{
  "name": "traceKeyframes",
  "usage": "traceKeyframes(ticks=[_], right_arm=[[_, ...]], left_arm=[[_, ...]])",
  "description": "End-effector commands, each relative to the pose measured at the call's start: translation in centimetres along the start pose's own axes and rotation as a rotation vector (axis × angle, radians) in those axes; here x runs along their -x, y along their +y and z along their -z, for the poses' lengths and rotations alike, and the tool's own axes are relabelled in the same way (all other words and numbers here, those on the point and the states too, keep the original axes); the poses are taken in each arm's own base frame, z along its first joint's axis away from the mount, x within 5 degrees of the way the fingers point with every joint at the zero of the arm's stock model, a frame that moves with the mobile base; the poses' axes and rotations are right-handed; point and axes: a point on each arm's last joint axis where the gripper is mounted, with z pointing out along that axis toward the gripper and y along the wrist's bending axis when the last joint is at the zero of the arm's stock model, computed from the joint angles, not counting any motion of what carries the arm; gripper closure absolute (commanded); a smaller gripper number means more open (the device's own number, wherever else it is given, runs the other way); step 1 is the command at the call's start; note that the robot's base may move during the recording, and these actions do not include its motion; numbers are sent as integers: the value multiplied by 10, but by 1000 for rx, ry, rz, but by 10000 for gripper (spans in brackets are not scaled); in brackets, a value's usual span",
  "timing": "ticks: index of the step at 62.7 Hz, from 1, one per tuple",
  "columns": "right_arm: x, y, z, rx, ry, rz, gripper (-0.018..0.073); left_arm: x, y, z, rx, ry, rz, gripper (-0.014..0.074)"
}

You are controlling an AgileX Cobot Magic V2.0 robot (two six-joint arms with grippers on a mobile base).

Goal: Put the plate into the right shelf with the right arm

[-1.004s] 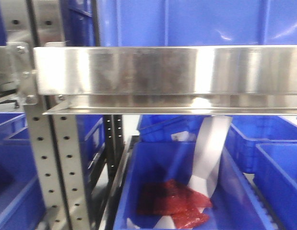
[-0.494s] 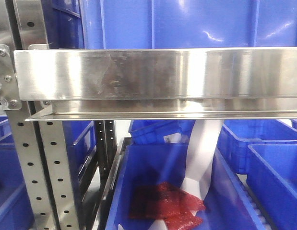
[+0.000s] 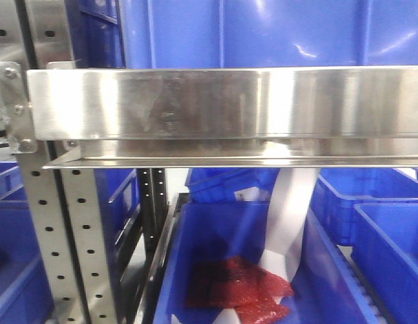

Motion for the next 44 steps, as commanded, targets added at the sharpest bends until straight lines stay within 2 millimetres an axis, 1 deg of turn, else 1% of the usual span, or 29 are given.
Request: traceKeyframes(ticks=[1,3,7,12,18,19,20,21,23,30,31,36,38,44], right_arm=[[38,7,-10,8,-143,-35,505],[42,7,-15,7,-139,-36,505],[55,10,-26,9,-147,-35,505],[70,13,-45,9,-145,-35,505],[81,14,-75,2,-123,-36,505],[84,15,-76,4,-127,-36,505],[83,15,-83,2,-115,-37,505],[86,16,-85,4,-120,-37,505],[89,16,-96,6,-112,-37,505],[92,21,-130,22,-79,-43,505],[89,21,-138,22,-63,-45,505],[84,26,-163,43,-28,-43,505],[78,27,-176,46,-2,-33,505],[66,30,-205,53,32,7,502]], left_arm=[[5,1,1,12,-89,15,724],[5,1,1,12,-89,15,724],[5,1,1,12,-89,15,724],[5,1,1,12,-89,15,724],[5,1,1,12,-89,15,724],[5,1,1,12,-89,15,724],[5,1,1,12,-89,15,724],[5,1,1,12,-89,15,724],[5,1,1,12,-89,15,724],[5,1,1,12,-89,15,724],[5,1,1,12,-89,15,724],[5,1,1,12,-89,15,724],[5,1,1,12,-89,15,724],[5,1,1,12,-89,15,724]])
